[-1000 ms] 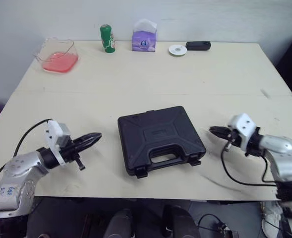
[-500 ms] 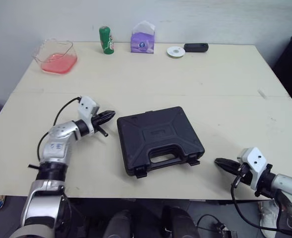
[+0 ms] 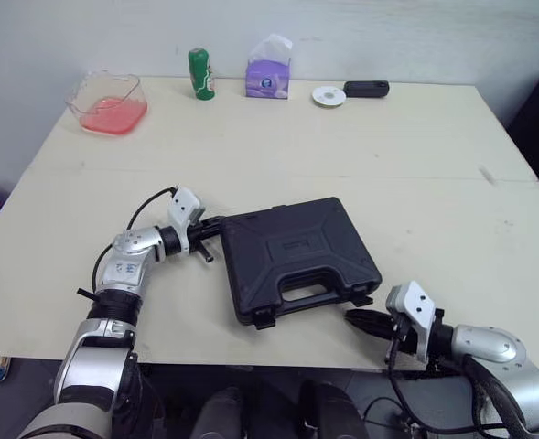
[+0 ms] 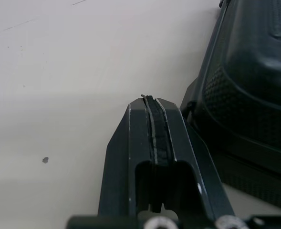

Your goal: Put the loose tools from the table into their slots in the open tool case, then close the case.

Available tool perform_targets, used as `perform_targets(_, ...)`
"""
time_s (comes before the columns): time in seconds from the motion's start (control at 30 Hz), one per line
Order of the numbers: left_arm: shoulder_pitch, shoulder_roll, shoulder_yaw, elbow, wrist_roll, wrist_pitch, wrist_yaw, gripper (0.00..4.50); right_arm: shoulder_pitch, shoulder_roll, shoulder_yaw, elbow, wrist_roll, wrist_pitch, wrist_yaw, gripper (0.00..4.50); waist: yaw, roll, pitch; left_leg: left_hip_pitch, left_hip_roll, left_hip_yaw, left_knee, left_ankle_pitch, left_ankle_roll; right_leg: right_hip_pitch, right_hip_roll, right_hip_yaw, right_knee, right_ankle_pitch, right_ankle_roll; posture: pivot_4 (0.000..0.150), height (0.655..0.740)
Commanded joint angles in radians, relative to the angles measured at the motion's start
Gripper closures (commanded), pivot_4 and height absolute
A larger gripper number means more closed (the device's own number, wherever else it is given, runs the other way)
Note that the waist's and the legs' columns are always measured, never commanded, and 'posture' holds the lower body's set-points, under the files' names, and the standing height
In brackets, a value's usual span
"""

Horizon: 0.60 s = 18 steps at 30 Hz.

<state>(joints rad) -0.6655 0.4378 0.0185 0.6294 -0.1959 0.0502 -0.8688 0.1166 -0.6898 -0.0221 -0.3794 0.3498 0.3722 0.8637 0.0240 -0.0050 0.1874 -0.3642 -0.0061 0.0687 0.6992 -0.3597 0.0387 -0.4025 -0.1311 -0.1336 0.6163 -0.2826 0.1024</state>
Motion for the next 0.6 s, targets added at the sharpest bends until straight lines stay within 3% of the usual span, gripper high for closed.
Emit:
perform_targets(0.03,0.052,0.001,-0.016,-0.080,-0.017,-0.014,-0.066,4.49,-0.039,0.009,0.002,0.062,-0.055,-0.055,-0.031,4.50,0.000,0.000,0.000,0.000,0.000,0.000,0.000,0.000,0.000,0.000,0.000,0.000,0.000,0.000,0.000,0.150,0.7400)
perform_targets(0.3,0.209,0.042,-0.009,-0.287,-0.019,0.026,-0.078,4.49,-0.164,-0.014,0.030,0.217,-0.141,-0.188,-0.016,4.50,-0.004,0.000,0.000,0.009,0.001,-0.001,-0.001,-0.001,0.000,0.010,-0.001,0.003,-0.003,0.000,0.000,0.150,0.7400)
perform_targets(0.6,0.373,0.035,0.017,-0.565,-0.037,0.133,0.024,4.49,-0.307,0.012,0.058,0.397,-0.222,-0.308,-0.052,4.50,-0.005,0.000,0.000,0.009,0.002,-0.002,-0.001,-0.002,-0.001,0.010,-0.003,0.005,-0.005,0.000,0.000,0.150,0.7400)
